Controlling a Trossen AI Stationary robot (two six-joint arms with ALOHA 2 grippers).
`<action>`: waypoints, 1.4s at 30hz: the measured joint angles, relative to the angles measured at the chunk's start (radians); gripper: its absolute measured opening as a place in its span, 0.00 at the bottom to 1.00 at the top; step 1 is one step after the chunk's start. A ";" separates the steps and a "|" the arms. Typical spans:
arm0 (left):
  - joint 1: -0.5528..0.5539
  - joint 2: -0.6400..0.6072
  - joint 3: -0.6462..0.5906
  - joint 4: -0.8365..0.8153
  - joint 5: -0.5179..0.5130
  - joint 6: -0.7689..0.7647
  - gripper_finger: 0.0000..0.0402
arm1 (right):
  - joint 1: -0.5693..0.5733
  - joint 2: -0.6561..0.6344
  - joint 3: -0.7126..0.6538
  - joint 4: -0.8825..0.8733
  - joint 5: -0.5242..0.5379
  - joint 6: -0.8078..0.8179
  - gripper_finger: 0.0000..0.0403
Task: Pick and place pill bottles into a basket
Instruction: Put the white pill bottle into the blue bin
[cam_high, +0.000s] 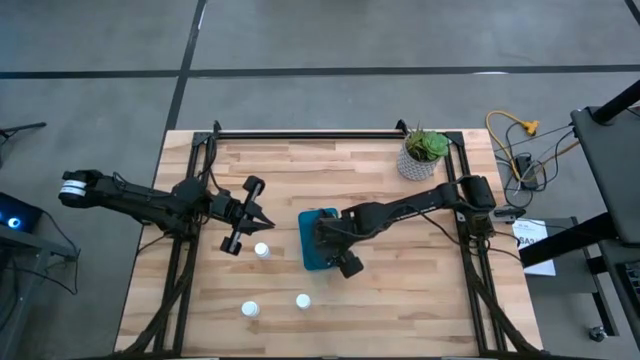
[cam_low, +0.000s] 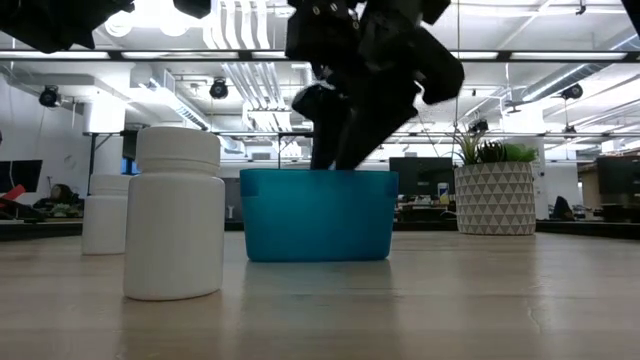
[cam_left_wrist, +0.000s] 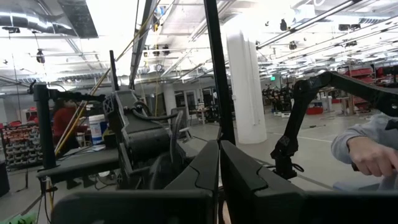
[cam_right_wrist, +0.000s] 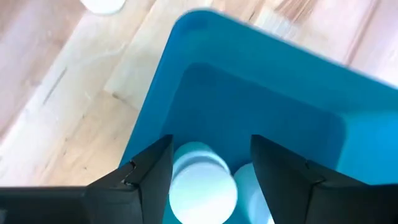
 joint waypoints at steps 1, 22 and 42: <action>0.000 0.000 0.000 0.000 0.000 0.000 0.00 | 0.000 0.000 0.012 -0.009 0.000 -0.001 0.51; 0.000 -0.039 -0.001 -0.138 0.000 0.002 0.00 | 0.084 -0.002 0.122 -0.022 -0.189 0.145 0.51; -0.013 -0.218 0.004 -0.726 -0.103 -0.006 0.00 | 0.193 -0.026 0.112 0.019 0.015 0.151 0.51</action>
